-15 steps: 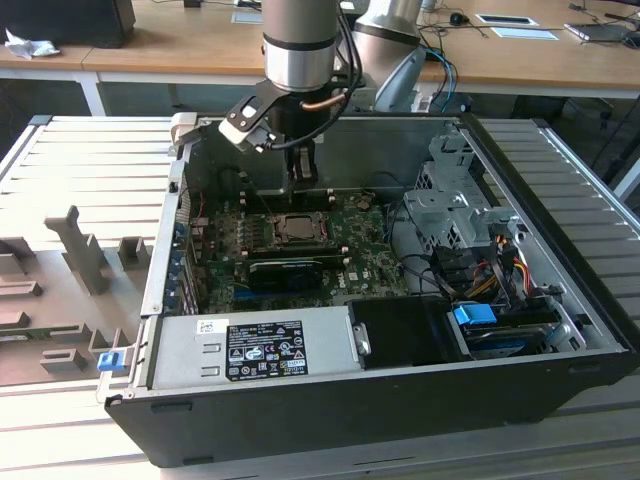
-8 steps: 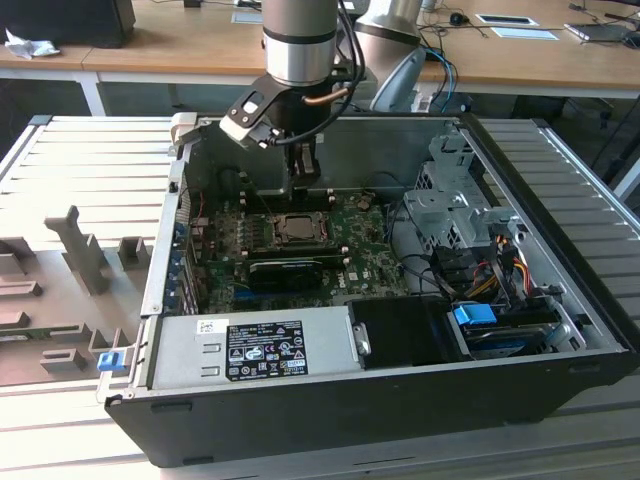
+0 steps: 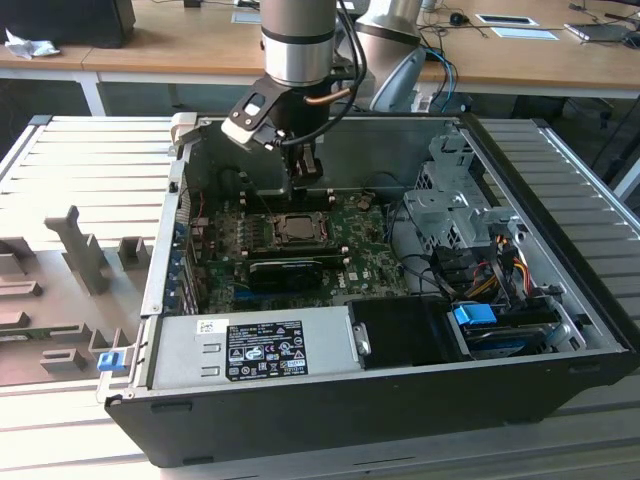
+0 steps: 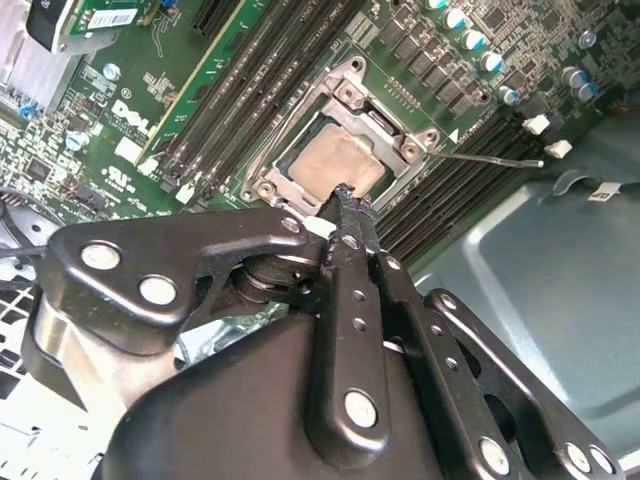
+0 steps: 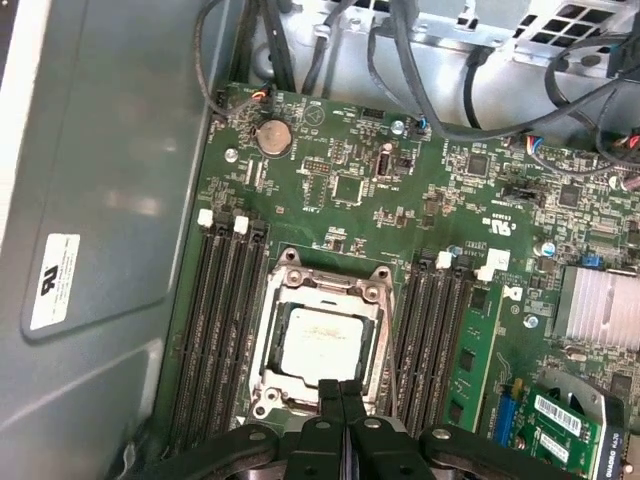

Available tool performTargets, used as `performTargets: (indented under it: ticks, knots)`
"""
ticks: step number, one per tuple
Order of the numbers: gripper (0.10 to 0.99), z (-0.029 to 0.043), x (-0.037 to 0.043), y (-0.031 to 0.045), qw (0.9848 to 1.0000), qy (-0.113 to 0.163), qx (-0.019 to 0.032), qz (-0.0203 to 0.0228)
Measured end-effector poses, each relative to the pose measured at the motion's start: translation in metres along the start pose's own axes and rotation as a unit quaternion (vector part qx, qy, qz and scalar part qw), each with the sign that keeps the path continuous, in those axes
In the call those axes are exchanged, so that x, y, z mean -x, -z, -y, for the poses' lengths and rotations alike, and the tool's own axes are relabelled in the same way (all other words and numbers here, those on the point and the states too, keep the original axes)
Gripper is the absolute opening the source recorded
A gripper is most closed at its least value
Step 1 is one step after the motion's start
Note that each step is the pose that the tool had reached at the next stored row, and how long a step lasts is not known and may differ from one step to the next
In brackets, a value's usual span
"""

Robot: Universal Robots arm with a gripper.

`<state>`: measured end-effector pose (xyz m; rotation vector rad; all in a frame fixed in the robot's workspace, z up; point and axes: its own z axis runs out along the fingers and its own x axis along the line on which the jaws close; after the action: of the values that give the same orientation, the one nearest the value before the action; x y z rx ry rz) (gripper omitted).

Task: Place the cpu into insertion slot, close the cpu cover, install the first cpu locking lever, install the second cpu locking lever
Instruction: 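Install the first cpu locking lever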

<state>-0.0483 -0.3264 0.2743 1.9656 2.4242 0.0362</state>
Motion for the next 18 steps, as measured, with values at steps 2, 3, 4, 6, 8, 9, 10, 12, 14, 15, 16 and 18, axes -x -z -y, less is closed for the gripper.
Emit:
performTargets:
  ticks: [2,3,4,6,8,9,10,12,14,15,16,18]
  knots:
    - [0.106,0.0,0.0,0.0,1.0,0.008,0.0001,-0.0003]
    - [0.106,0.0001,0.0,0.0,0.9998,0.017,0.0,-0.0005]
    - [0.106,0.0001,0.0,-0.0001,0.9997,0.026,0.0001,-0.0008]
    - [0.106,0.0001,-0.0001,-0.0001,0.999,0.045,0.0001,-0.0014]
    - [0.106,0.0002,0.0,-0.0001,0.9978,0.066,0.0001,-0.002]
    - [0.106,0.0001,0.0,-0.0001,0.9973,0.073,0.0001,-0.0022]
    - [0.106,0.0002,0.0,-0.0001,0.997,0.078,0.0001,-0.0023]
    - [0.106,0.0001,0.0,-0.0001,0.9955,0.095,0.0001,-0.0028]
    - [0.106,0.0002,0.0,-0.0001,0.9918,0.128,0.0001,-0.0039]
    - [0.106,0.0001,0.0,-0.0001,0.9903,0.139,0.0002,-0.0042]
    - [0.106,0.0002,0.0,-0.0001,0.9886,0.15,0.0002,-0.0046]
    - [0.106,0.0002,0.0,-0.0001,0.9849,0.173,0.0002,-0.0053]
